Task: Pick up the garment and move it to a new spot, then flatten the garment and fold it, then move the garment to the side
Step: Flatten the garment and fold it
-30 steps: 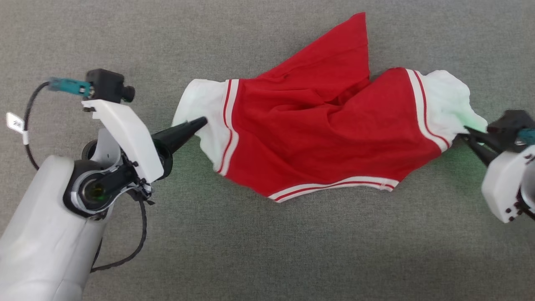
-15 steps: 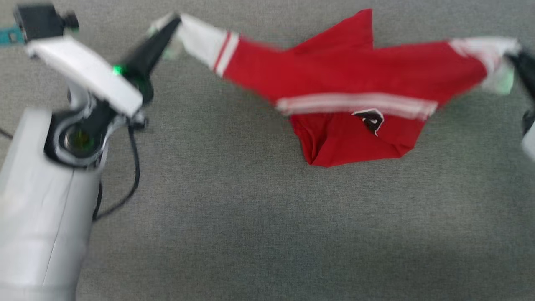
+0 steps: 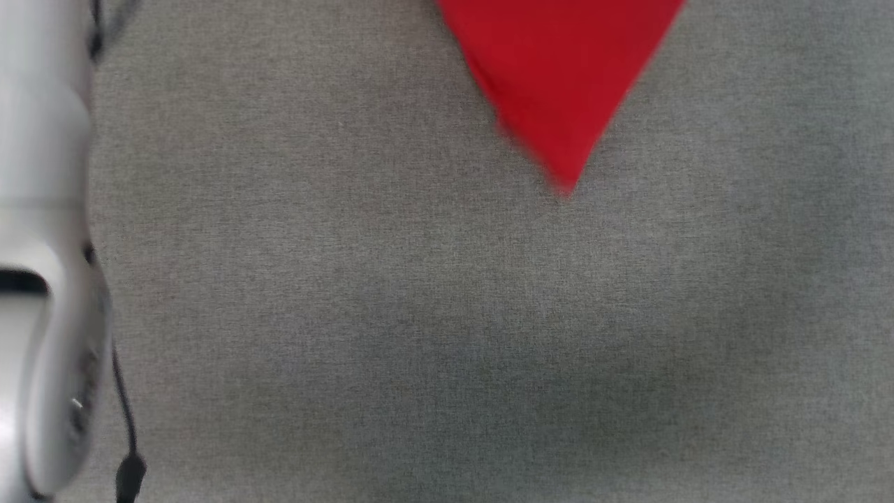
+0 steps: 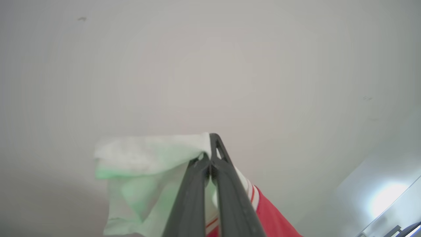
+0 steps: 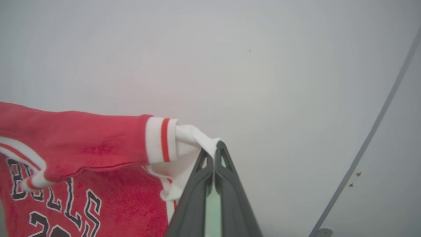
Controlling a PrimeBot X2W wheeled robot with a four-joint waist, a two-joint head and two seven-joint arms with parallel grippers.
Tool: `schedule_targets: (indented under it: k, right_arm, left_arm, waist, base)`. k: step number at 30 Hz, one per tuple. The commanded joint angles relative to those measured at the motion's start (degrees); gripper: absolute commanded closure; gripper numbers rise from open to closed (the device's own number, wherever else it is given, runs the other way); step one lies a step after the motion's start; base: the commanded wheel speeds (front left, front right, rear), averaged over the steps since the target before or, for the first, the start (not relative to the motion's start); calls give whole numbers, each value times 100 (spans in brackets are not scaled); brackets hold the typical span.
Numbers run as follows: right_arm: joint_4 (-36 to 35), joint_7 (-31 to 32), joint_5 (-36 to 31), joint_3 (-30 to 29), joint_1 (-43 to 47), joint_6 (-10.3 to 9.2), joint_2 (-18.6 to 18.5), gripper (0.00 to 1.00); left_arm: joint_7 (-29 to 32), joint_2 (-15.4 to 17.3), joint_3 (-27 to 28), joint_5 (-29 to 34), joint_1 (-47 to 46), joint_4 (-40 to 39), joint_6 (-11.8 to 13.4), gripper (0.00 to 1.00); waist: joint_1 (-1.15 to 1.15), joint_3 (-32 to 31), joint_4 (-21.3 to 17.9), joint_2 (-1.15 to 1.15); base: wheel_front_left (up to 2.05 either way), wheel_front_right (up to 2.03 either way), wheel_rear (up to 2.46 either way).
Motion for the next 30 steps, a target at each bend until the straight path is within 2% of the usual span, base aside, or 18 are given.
schedule_targets:
  k: [1,4,8,11,14,19,23,24,30]
  right_arm:
    - [157,-157,-108,-25,-291,-4,37,100]
    - [688,-577,-350,-2,-1008,-4,152,100]
    - [1312,-870,-482,158,-1456,-5,184,100]
    - [1618,-841,-406,497,-1320,-5,72,100]
    - [1665,-704,-191,997,-868,-4,-34,100]
    - [1140,-440,547,1703,315,-4,-451,100]
    - [354,-224,1267,2018,1539,-4,-998,100]
    - [-52,-100,1578,2092,2178,-4,-1287,100]
    - [-1409,230,2342,2066,3962,-4,-2003,100]
  left_arm:
    - [-172,-5,92,-58,-279,117,-51,100]
    - [-550,-53,229,-114,-925,456,-181,100]
    - [-600,-118,215,-222,-1169,782,-292,100]
    - [-433,-83,99,-280,-904,964,-334,100]
    - [-94,-18,-239,-302,-322,733,-335,100]
    - [574,279,-823,-591,1306,-54,-337,100]
    - [693,525,-1108,-870,2677,-692,-338,100]
    - [736,641,-1192,-1087,3327,-1009,-338,100]
    - [692,1208,-1697,-1057,5092,-2088,-339,100]
  waist:
    - [0,22,-25,0]
    - [0,-23,-29,0]
    - [0,-161,21,0]
    - [0,-251,80,0]
    - [0,-323,58,0]
    - [0,-485,106,0]
    - [0,-682,152,0]
    - [0,-796,160,0]
    - [0,-1073,106,0]
  base:
    - [0,0,0]
    - [0,0,0]
    - [0,0,0]
    - [0,0,0]
    - [0,0,0]
    - [0,0,0]
    - [0,0,0]
    - [0,0,0]
    - [0,0,0]
